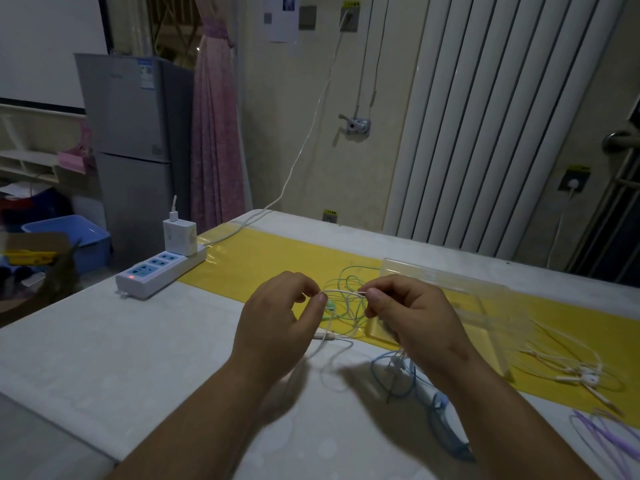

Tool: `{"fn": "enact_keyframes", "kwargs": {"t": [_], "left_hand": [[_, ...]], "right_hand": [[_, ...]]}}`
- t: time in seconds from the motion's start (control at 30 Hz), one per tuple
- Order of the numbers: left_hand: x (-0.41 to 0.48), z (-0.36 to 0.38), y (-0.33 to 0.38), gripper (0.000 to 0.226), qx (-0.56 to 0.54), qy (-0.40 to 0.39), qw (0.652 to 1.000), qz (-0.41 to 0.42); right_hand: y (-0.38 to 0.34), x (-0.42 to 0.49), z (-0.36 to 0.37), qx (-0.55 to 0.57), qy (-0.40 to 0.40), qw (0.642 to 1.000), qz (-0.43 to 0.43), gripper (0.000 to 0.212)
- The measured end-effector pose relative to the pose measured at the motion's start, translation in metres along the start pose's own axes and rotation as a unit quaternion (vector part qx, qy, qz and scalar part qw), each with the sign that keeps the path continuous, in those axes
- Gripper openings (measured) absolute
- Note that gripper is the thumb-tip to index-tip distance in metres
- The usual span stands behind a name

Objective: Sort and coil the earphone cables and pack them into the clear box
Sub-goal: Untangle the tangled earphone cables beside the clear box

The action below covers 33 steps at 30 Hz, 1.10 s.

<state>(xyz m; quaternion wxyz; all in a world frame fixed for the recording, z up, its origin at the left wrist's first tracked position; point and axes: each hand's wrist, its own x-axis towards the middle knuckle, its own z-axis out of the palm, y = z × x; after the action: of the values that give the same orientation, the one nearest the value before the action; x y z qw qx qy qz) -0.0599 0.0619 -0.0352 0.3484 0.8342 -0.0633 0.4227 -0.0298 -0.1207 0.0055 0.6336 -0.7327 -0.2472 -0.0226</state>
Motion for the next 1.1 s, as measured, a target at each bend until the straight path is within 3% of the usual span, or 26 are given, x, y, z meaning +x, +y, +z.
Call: {"fn": "enact_keyframes", "kwargs": {"t": [0.03,0.13,0.17,0.33,0.43,0.57,0.67,0.77,0.87,0.97,1.03,1.1], "left_hand": [[-0.001,0.000,0.000,0.020,-0.016,-0.017,1.000,-0.002],[-0.005,0.001,-0.001,0.065,-0.057,-0.103,0.993,0.004],[-0.004,0.002,-0.001,0.069,-0.056,-0.124,0.991,0.011],[-0.001,0.007,-0.002,0.031,-0.065,-0.164,0.983,0.051],[0.003,0.001,0.000,0.032,-0.126,-0.112,0.985,-0.043],[0.009,-0.005,-0.005,0.021,-0.122,-0.037,0.982,-0.136],[0.010,-0.008,-0.020,0.023,-0.010,0.011,0.992,-0.124],[0.010,-0.010,-0.025,0.029,0.039,0.029,0.992,-0.118],[0.009,-0.012,-0.016,0.025,-0.052,0.032,0.983,-0.172],[0.011,-0.013,-0.011,0.021,-0.135,0.026,0.966,-0.217],[0.011,-0.014,-0.010,0.021,-0.195,-0.016,0.954,-0.229],[0.010,-0.014,-0.007,0.020,-0.251,-0.061,0.937,-0.234]], "right_hand": [[0.000,0.000,0.000,0.000,0.003,1.000,-0.006,0.011],[-0.003,-0.002,0.003,-0.007,-0.002,1.000,-0.026,0.012],[-0.004,-0.003,0.005,-0.009,-0.009,0.999,-0.034,0.012],[-0.010,-0.006,0.009,0.026,-0.021,0.998,-0.053,0.014],[-0.011,-0.004,0.000,0.105,0.031,0.993,-0.035,0.016],[-0.009,0.001,-0.010,0.189,0.076,0.979,-0.013,0.037],[-0.009,0.001,-0.009,0.118,0.126,0.984,-0.034,0.033],[-0.003,-0.001,-0.011,-0.102,0.151,0.979,-0.094,0.029],[0.002,-0.001,-0.017,-0.345,0.181,0.911,-0.134,0.020],[0.001,0.000,-0.022,-0.434,0.198,0.876,-0.064,0.022],[0.002,0.001,-0.024,-0.449,0.204,0.870,-0.012,0.028],[0.003,0.002,-0.022,-0.394,0.209,0.895,-0.005,0.030]]}}
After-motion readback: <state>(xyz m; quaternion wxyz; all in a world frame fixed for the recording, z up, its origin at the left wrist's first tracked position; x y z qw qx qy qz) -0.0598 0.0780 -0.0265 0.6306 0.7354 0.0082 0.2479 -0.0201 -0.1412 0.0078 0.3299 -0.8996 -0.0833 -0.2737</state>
